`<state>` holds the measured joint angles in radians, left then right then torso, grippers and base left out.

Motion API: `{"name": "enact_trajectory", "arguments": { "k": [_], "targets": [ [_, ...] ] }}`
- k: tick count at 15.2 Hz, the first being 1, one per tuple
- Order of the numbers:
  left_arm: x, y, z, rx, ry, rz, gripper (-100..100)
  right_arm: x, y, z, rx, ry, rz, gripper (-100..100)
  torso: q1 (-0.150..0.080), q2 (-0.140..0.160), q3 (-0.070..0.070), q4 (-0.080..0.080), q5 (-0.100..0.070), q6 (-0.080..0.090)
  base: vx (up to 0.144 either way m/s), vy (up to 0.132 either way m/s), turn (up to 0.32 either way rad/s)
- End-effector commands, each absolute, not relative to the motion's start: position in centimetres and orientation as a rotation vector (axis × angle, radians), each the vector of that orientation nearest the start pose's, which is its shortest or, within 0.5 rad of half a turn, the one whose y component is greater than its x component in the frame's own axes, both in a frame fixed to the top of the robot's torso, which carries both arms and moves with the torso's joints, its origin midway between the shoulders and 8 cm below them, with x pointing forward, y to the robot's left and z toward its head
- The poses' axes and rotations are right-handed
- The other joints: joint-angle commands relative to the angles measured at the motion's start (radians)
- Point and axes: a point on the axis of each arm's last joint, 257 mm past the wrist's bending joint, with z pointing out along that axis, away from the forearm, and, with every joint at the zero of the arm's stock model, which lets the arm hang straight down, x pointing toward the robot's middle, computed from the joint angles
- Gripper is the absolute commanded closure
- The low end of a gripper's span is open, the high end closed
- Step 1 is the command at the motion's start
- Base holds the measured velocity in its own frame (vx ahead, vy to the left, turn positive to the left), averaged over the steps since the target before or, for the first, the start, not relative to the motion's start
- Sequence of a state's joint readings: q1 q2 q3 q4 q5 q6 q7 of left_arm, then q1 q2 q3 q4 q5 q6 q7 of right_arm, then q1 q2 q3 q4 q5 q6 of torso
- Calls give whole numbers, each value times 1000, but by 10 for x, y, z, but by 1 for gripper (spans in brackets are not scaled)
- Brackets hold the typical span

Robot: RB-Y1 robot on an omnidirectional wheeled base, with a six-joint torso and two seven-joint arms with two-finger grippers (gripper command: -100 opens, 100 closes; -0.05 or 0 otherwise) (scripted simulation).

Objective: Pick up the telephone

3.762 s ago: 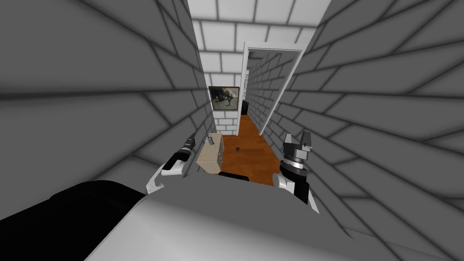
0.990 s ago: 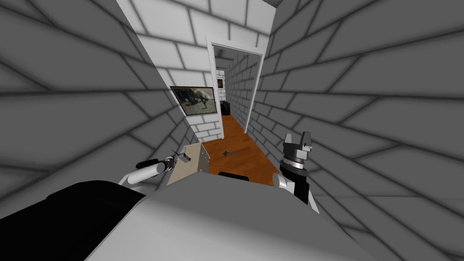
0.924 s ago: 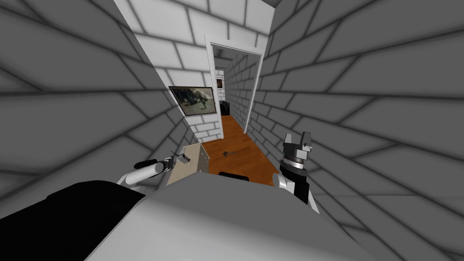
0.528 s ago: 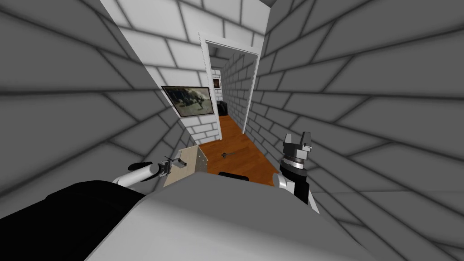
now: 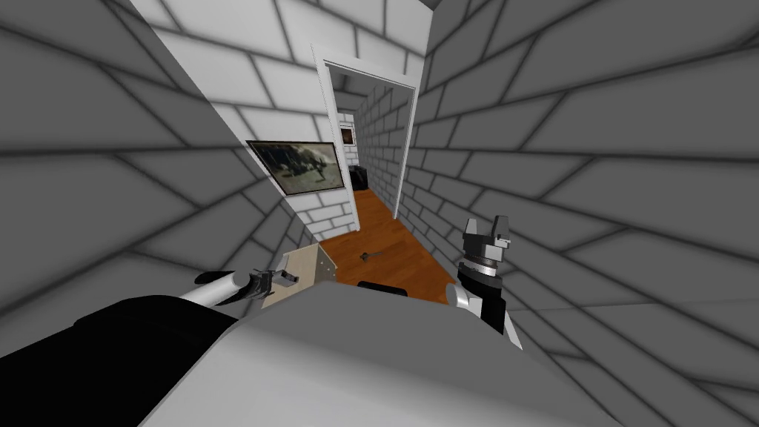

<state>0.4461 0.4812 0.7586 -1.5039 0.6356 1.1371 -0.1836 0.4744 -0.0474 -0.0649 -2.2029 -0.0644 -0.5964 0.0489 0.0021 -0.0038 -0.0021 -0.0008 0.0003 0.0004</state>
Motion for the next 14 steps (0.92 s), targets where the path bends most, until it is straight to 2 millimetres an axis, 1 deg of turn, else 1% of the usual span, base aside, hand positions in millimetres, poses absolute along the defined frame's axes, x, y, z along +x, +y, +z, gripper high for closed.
{"name": "enact_trajectory", "arguments": {
  "k": [1, 2, 3, 4, 5, 6, 7, 9, 10, 13, 14],
  "targets": [
    [110, 639, -415, -2530, 1199, -122, -100, 339, -303, 19, 604, 586, 1249, 0, 0, 0, 0, 0, 0, 0, 83, 49, -120],
    [101, 638, -417, -2577, 1170, -125, -100, 339, -303, 19, 604, 586, 1249, 0, 0, 0, 0, 0, 0, 0, 90, 51, -118],
    [99, 636, -418, -2588, 1175, -121, -100, 339, -303, 19, 604, 586, 1249, 0, 1, -1, -1, 0, 0, 0, 85, 49, -86],
    [90, 635, -419, -2632, 1148, -126, -100, 339, -303, 19, 604, 586, 1249, 0, 0, -1, -1, 0, 0, 0, 84, 57, -102],
    [89, 633, -420, -2642, 1153, -123, -100, 339, -303, 19, 604, 586, 1249, 0, 1, -1, -1, 0, 0, 0, 79, 56, -94],
    [81, 630, -422, -2684, 1129, -127, -100, 339, -303, 19, 604, 586, 1249, 0, 1, -1, -1, 0, 0, 0, 72, 55, -98],
    [80, 629, -422, -2690, 1131, -126, -100, 339, -303, 19, 604, 586, 1249, 0, 1, 0, 0, 0, 0, 0, 62, 49, -73],
    [66, 622, -425, -2768, 1094, -134, -100, 339, -303, 19, 604, 586, 1249, 0, 0, 0, 0, 0, 0, 0, 68, 58, -101],
    [66, 621, -425, -2770, 1095, -134, -100, 339, -303, 19, 604, 586, 1249, 0, 1, 0, 0, 0, 0, 0, 68, 75, -88],
    [53, 613, -428, -2841, 1061, -143, -100, 339, -303, 19, 604, 586, 1249, 0, 2, 1, 1, 0, 1, 0, 44, 80, -69],
    [58, 616, -427, -2815, 1071, -140, -100, 339, -303, 19, 604, 586, 1249, 0, 3, 2, 1, 0, 1, -1, 19, 57, -24]
  ]
}}
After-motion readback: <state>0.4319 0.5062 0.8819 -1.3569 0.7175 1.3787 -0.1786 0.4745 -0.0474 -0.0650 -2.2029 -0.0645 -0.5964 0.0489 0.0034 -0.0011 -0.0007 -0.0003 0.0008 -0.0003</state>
